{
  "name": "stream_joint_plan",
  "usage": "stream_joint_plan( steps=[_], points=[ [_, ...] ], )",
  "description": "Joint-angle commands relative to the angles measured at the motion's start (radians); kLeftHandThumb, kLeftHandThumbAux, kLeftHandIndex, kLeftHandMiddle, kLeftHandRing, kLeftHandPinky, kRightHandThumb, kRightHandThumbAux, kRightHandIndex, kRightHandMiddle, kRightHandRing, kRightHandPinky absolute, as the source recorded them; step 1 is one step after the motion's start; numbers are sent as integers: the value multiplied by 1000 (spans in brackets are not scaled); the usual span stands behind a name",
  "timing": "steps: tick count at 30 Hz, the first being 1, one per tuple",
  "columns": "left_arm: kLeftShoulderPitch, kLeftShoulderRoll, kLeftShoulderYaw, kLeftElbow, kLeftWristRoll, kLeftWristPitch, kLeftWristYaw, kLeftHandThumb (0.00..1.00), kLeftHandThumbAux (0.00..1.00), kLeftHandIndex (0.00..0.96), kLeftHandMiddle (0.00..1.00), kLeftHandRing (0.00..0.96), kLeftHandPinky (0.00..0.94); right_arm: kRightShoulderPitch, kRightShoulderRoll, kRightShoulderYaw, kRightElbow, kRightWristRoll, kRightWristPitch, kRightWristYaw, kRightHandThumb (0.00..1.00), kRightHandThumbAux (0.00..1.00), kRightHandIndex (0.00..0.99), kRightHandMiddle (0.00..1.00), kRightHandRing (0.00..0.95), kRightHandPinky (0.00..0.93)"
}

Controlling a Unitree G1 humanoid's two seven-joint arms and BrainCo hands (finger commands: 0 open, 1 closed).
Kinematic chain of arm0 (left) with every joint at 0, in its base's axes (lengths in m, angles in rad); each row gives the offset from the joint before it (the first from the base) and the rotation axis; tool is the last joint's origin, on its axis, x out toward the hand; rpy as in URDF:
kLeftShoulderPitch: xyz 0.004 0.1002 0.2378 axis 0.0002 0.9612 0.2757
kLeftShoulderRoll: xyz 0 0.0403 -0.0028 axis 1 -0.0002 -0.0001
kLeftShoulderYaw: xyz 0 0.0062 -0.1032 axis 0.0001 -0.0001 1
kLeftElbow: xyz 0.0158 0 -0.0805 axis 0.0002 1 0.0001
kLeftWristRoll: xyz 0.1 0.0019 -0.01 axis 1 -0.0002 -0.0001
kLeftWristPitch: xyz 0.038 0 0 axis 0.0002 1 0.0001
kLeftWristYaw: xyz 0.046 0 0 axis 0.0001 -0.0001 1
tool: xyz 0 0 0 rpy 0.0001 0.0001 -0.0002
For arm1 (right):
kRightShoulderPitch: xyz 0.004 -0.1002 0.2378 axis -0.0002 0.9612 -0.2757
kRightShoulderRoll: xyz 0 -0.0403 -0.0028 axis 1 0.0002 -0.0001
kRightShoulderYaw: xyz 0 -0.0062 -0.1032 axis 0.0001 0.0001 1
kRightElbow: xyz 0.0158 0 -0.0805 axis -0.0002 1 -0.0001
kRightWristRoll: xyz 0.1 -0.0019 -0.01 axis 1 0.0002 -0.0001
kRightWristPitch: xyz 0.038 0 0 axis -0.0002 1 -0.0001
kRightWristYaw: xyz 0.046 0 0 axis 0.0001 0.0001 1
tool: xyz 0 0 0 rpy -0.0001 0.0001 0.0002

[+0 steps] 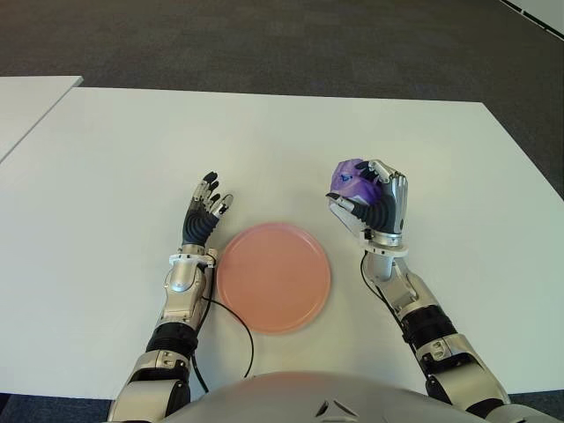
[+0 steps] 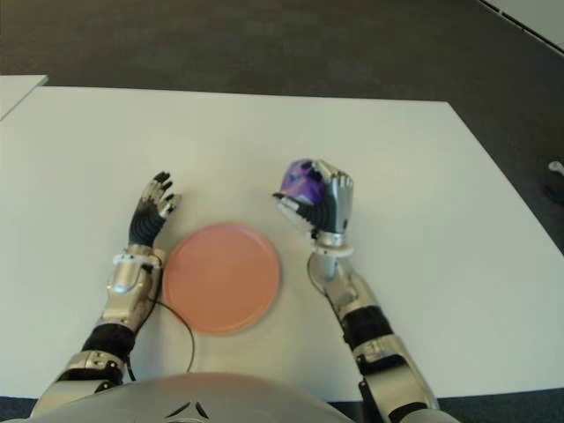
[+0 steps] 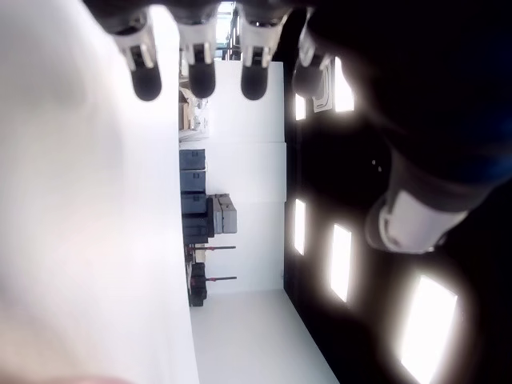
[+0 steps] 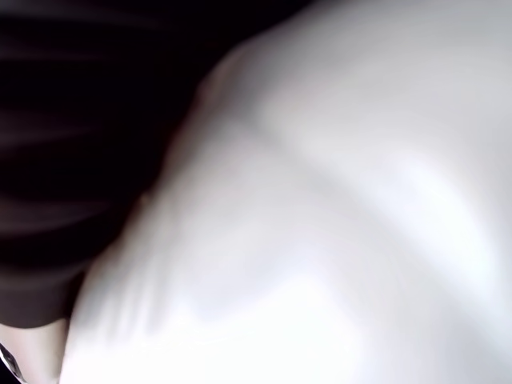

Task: Put the tissue paper into the plate.

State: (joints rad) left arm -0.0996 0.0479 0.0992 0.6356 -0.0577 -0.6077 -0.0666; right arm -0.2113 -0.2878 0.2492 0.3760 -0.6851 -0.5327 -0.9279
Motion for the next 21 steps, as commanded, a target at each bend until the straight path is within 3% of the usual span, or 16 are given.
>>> stream_joint_plan(
  steps=[1, 13, 21],
  points=[
    [60, -10, -7, 65, 16, 26, 6, 0, 586, 0, 0, 0, 0, 15, 11, -13, -1, 18, -27, 28, 736, 711, 440, 893, 890, 887],
    [56, -8, -9, 75, 29, 24, 19, 0, 579, 0, 0, 0, 0, 11, 22, -18, 0, 6, -97, 56, 735, 712, 439, 895, 892, 881],
    [47, -8, -6, 92, 28, 16, 19, 0, 584, 0, 0, 0, 0, 39, 62, 57, -53, -85, -95, 65, 732, 711, 439, 894, 888, 872]
  ],
)
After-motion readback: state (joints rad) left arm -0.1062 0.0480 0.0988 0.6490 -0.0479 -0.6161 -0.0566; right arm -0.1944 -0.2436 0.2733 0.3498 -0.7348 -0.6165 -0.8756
